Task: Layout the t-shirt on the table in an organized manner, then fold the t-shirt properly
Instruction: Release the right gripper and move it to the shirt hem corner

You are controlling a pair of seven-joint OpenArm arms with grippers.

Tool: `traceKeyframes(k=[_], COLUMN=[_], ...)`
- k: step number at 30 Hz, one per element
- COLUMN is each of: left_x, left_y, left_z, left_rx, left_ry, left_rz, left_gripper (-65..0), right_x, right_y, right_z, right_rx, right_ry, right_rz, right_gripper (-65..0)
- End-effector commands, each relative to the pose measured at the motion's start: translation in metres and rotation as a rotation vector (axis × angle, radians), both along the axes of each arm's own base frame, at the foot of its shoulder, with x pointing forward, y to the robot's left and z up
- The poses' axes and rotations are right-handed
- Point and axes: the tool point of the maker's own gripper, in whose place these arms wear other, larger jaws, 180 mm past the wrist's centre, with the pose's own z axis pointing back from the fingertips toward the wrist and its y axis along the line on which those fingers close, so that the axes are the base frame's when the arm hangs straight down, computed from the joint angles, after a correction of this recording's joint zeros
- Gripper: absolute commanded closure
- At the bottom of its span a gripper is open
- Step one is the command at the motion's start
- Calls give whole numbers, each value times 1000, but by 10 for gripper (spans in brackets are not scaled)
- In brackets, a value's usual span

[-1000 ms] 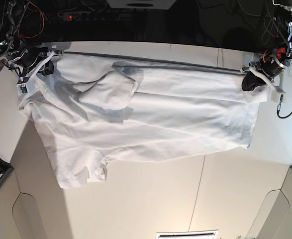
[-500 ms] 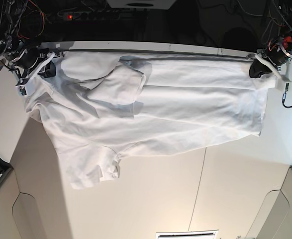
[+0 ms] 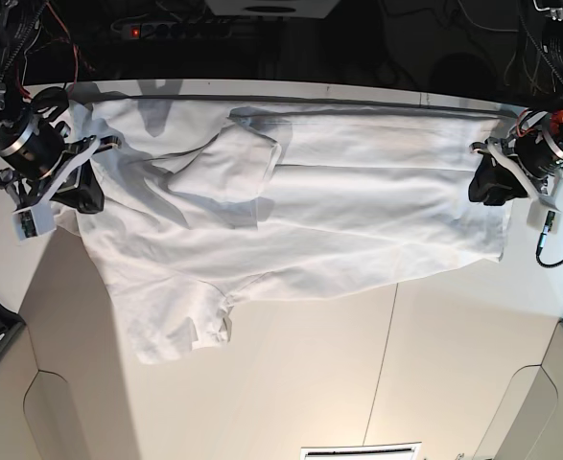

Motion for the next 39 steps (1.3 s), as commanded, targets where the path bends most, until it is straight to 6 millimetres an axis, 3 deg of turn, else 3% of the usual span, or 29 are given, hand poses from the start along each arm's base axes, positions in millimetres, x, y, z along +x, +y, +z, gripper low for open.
traceKeyframes(k=[1,5,9,12,17,21,25,31,34,39], left_x=[12,21,26,26,26,26,26,27,28,28], left_y=[3,3,3,3,3,3,3,3,3,3], left_z=[16,23,27,27,27,27,27,28,29,29], left_rx=[1,1,2,2,3,2,2,0,-1,0], left_ry=[-59,-84,-98,-97,-97,-97,-98,-106,-111,-112], left_rz=[-5,-6,-5,-6,-6,-6,-5,-4,-3,-2], left_gripper=[-230,-230,-230,-231,-230,-230,-230,-230,-230,-230], right_x=[15,52,96,133,193,223,229,211,205,209], right_y=[-2,-10,-30,-43,-62,-66,-55,-26,-17,-17], right_z=[18,51,63,51,9,-24,-51,-86,-94,-89], right_rx=[-7,-43,-82,-9,107,151,213,213,211,218], right_ry=[-72,-248,-331,-315,-209,-138,-83,8,18,-21], right_rz=[2,-23,-108,-193,-291,-345,-359,-315,-304,-312], right_gripper=[0,-237,-272,-273,-373,-378,-378,-378,-377,-370])
